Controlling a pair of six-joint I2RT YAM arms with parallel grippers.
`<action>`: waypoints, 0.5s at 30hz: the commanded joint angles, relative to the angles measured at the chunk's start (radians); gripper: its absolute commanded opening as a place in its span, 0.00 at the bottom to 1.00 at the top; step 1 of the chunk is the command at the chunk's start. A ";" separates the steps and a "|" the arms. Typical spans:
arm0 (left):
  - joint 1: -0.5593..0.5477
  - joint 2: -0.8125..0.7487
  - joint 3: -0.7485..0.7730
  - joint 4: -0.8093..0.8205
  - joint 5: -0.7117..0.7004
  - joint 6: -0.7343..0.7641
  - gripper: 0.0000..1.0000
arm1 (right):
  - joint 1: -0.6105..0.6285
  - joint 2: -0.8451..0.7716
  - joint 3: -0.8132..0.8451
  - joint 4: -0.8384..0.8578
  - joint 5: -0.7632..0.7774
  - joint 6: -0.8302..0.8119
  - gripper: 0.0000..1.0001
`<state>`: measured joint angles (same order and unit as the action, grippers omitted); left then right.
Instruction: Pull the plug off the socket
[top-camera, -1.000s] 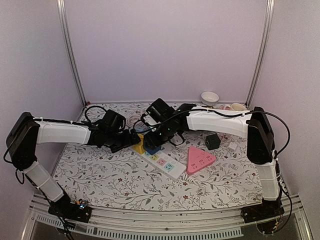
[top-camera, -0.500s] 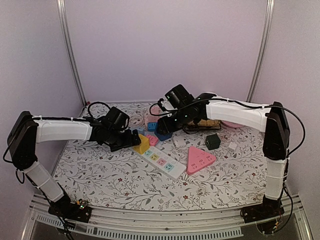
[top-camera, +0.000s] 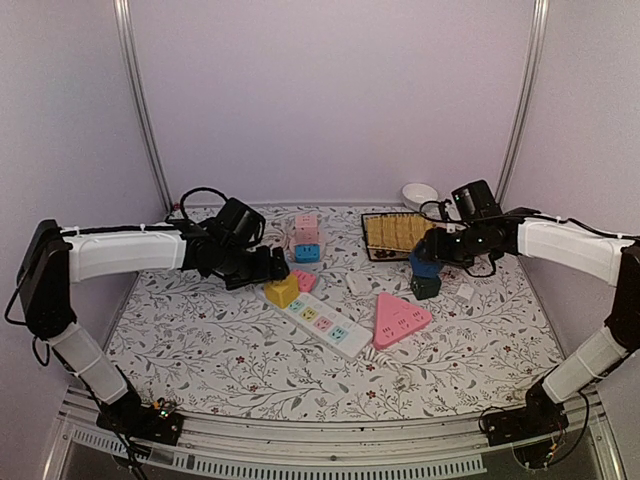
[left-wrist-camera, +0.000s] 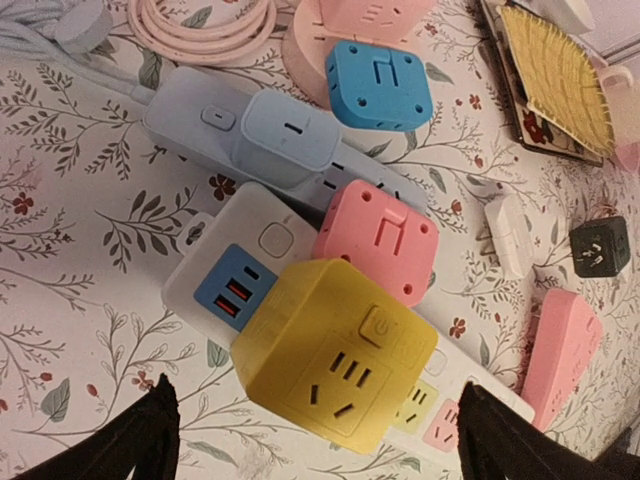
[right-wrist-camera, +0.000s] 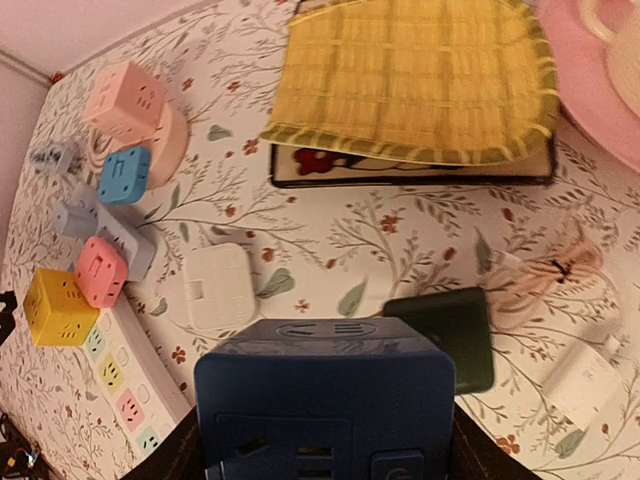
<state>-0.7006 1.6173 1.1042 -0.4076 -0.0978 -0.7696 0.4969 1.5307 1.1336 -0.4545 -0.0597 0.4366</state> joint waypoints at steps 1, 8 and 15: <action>-0.015 0.026 0.040 -0.020 -0.001 0.028 0.97 | -0.126 -0.133 -0.150 0.095 -0.067 0.098 0.27; -0.019 0.034 0.062 -0.025 0.006 0.039 0.96 | -0.390 -0.254 -0.347 0.168 -0.210 0.163 0.27; -0.018 0.005 0.047 -0.025 -0.003 0.038 0.97 | -0.656 -0.262 -0.467 0.279 -0.386 0.209 0.28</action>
<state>-0.7071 1.6390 1.1442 -0.4255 -0.0948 -0.7448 -0.0441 1.2881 0.7139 -0.3008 -0.3016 0.5980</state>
